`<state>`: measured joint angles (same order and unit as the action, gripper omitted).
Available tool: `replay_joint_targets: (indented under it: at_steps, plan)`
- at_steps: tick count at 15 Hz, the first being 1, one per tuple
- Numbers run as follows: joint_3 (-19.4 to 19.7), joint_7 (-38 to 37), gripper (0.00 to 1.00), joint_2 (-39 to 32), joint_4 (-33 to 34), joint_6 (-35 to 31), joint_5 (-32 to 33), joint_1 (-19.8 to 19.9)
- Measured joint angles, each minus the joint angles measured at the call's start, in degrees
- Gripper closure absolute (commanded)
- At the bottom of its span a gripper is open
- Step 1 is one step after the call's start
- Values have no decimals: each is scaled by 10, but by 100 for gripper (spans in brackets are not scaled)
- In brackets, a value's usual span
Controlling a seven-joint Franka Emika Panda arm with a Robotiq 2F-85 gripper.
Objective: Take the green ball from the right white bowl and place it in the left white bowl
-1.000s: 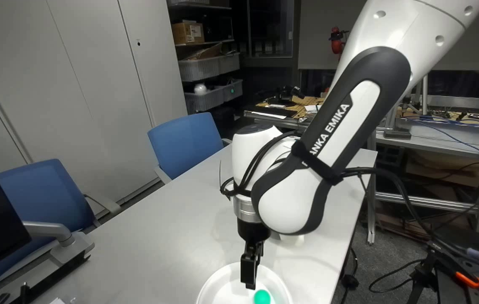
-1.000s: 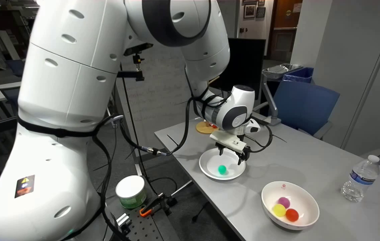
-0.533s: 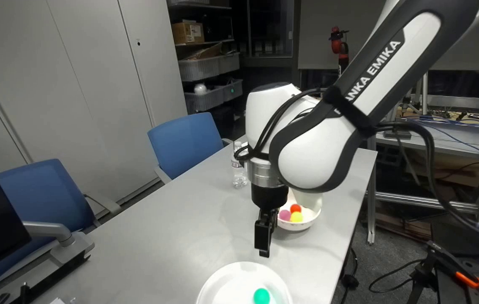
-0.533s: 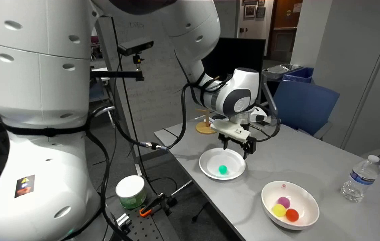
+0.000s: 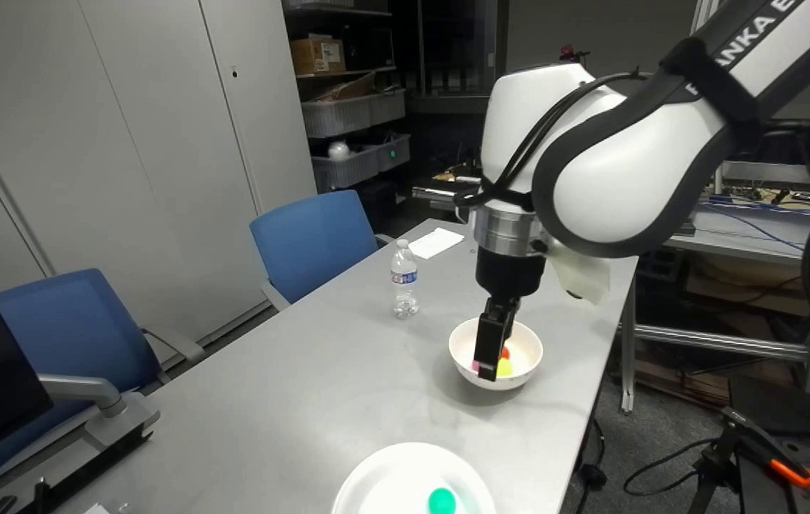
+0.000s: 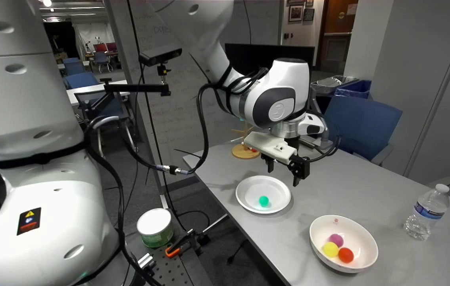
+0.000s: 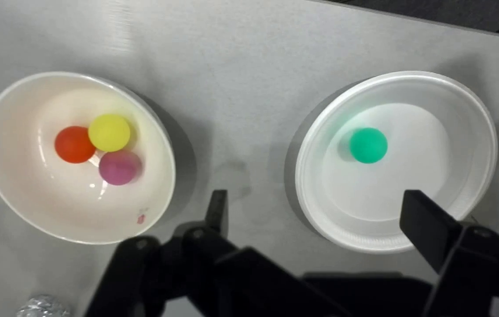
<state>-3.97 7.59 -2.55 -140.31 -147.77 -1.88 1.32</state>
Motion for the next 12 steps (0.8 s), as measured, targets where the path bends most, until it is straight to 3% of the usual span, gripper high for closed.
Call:
replay_joint_targets:
  at_steps: [7,12]
  plan:
    - [28,-13,0,127,-87,-15,-11,0]
    - [32,-13,0,145,-102,-18,-11,0]
